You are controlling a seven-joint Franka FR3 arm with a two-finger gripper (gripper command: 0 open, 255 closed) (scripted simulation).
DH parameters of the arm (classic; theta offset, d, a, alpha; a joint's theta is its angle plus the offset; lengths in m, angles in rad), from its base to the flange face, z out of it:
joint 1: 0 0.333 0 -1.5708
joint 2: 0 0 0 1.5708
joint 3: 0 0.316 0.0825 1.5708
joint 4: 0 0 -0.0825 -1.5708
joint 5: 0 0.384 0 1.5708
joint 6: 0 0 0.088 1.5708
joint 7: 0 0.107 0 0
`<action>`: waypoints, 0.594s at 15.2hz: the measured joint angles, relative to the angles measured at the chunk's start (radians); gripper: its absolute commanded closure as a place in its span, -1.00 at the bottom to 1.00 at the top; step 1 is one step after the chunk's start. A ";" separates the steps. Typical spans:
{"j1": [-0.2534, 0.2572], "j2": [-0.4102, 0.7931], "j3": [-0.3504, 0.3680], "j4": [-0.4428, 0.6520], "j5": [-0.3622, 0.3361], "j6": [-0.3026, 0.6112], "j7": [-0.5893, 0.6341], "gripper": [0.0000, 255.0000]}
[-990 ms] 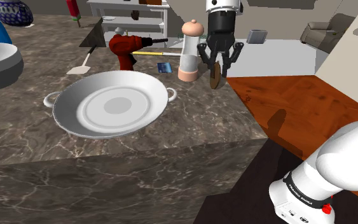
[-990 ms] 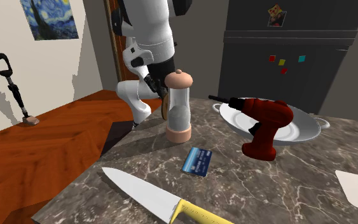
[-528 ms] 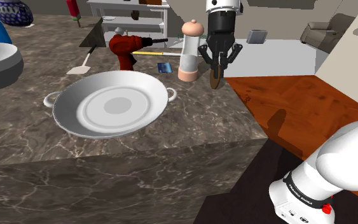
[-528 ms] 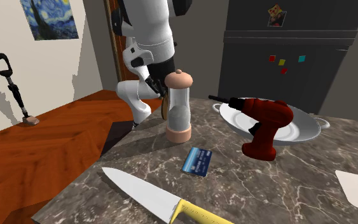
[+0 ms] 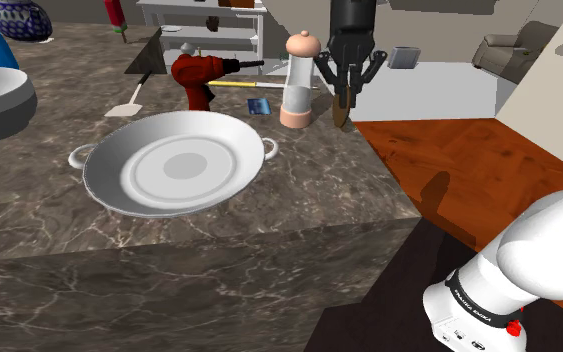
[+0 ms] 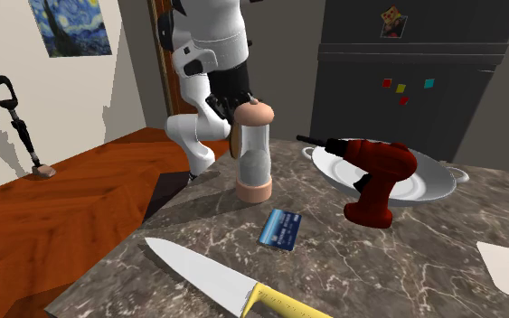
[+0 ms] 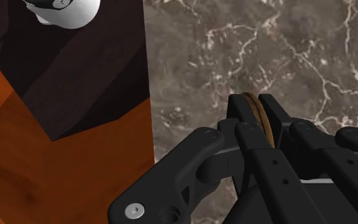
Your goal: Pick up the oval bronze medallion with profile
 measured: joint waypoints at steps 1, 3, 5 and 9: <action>0.000 0.000 0.000 0.012 0.001 -0.012 0.003 1.00; -0.001 0.007 -0.002 0.048 0.002 -0.041 0.010 1.00; -0.002 0.016 -0.004 0.086 0.001 -0.069 0.016 1.00; -0.001 0.033 -0.004 0.151 0.003 -0.115 0.032 1.00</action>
